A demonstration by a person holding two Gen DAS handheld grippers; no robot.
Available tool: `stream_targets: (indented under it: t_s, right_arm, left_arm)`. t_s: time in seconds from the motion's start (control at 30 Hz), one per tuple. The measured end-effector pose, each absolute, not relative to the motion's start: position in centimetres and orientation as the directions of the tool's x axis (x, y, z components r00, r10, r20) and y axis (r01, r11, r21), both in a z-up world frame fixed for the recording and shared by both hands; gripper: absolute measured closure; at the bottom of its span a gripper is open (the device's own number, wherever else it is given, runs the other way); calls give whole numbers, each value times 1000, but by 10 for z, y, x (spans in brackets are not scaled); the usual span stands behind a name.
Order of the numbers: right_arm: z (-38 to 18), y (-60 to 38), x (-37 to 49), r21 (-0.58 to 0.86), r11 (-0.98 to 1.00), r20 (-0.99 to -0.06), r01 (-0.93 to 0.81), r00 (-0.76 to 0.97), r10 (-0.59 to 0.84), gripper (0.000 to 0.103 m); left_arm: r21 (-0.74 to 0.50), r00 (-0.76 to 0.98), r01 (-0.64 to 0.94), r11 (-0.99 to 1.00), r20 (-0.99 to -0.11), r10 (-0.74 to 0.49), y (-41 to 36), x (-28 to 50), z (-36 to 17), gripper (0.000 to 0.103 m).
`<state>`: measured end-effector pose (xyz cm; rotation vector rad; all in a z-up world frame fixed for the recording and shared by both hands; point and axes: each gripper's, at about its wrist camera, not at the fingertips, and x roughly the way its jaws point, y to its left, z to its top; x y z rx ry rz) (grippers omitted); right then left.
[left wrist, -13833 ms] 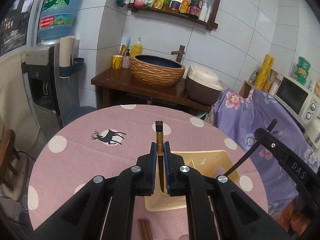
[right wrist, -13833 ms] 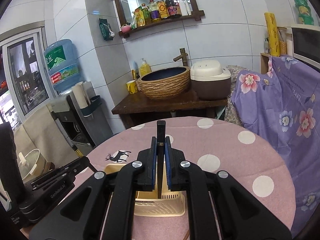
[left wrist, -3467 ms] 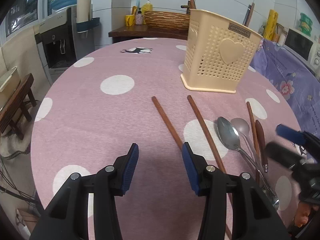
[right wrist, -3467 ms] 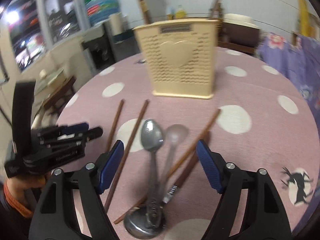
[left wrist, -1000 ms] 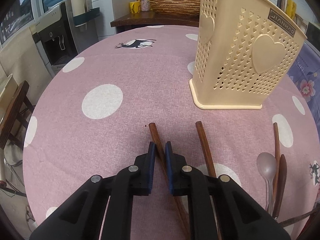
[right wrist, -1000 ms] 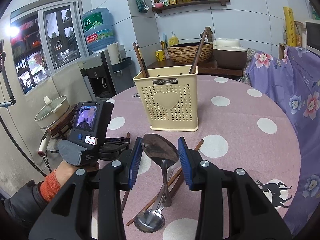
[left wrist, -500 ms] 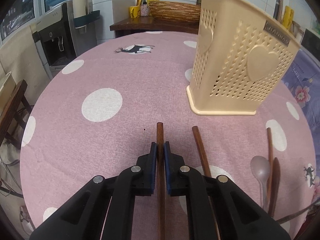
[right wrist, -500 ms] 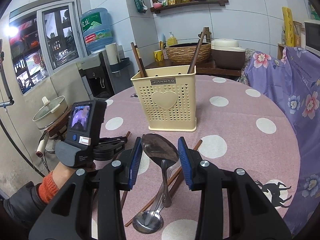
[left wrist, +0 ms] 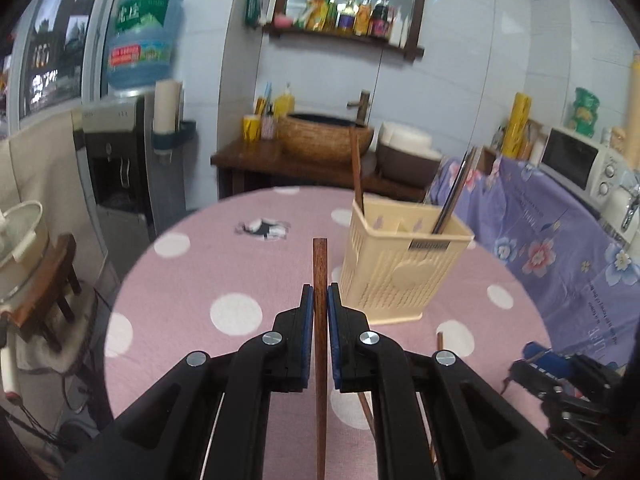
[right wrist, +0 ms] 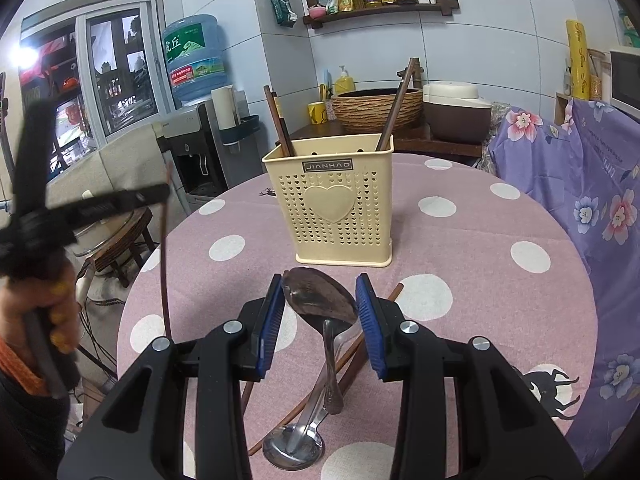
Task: Organize utensils
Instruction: 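Lift the spoon and chopstick and lower them into the cream holder, then open both tools to release the spoon and chopstick into the holder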
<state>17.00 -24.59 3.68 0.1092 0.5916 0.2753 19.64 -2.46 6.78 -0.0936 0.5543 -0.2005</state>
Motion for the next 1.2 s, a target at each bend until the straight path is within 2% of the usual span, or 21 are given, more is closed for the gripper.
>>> stream_targets:
  t_s: [0.17,0.53,0.67,0.83,0.97,1.07,1.2]
  right_arm:
    - [39,-243,170,183,955,-532,-233,794,295,66]
    - [60,-240,182,173,948,-513,-267,797,318,66]
    - [88,-242,199,169,947,-477,-273,818,321,66]
    - [155,-244,235,150,955,-391,-257,872,296,66]
    - [196,-245,274,143,971,-327,-189,918,227,66]
    - [203,-246,301,168,974,-328,-153,923,201,66]
    - [181,-241,323,135,984,-335,-116,929,156,66]
  left_arm:
    - [-144,854,170,975,-471,-219,-18,186,79,95]
    - [-182,849,216,959,-451,-276,-16,189,89,95]
    - [-189,858,245,951,-415,-304,-18,194,115,95]
    - [-150,909,257,955,-297,-291,-30,204,182,95]
    - [-169,927,244,955,-248,-281,-47,236,226,95]
    - [-188,931,241,952,-231,-281,-59,262,235,95]
    - [-203,928,225,953,-252,-273,-71,288,218,95]
